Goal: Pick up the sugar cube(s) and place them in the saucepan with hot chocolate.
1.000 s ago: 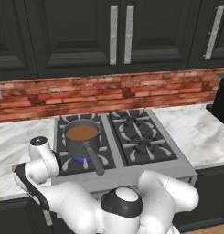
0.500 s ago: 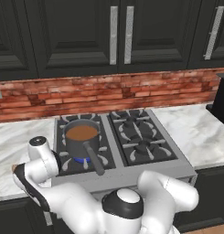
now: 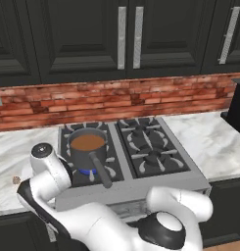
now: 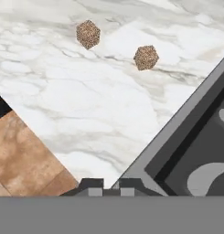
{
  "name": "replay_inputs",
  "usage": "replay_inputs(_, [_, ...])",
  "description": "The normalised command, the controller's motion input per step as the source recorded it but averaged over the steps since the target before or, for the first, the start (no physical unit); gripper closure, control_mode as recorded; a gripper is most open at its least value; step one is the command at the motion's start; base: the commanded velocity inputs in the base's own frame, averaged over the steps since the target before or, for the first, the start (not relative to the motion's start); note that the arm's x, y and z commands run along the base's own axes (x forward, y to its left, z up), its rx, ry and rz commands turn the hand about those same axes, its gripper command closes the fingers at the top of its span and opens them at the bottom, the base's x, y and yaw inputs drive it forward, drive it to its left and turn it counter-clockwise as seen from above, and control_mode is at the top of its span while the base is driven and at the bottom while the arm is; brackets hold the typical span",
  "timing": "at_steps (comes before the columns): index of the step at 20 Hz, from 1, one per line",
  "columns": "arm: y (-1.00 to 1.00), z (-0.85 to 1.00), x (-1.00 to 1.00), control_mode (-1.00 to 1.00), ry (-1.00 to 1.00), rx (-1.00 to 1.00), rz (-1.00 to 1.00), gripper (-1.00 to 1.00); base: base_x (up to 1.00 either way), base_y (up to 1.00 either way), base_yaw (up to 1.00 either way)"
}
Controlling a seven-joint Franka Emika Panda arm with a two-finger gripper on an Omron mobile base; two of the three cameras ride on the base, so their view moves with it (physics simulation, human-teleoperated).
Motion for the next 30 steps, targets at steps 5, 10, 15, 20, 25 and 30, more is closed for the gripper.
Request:
replay_inputs(5, [-0.47, 0.76, -0.26, -1.00, -0.25, 0.09, -0.04, 1.00, 0.00, 0.00, 0.00])
replay_inputs(10, [-0.52, 0.69, -0.03, -1.00, -0.22, 0.09, -0.07, 1.00, 0.00, 0.00, 0.00])
replay_inputs(15, [-0.65, 0.62, 0.04, -1.00, -0.10, 0.12, -0.08, 1.00, 0.00, 0.00, 0.00])
replay_inputs(20, [-0.63, 0.59, 0.04, -1.00, -0.02, 0.13, -0.07, 1.00, 0.00, 0.00, 0.00])
replay_inputs(25, [-0.39, 0.33, 0.00, -1.00, 0.01, 0.09, -0.02, 1.00, 0.00, 0.00, 0.00])
replay_inputs(30, [-0.38, 0.06, 0.17, -1.00, 0.06, 0.01, -0.02, 1.00, 0.00, 0.00, 0.00])
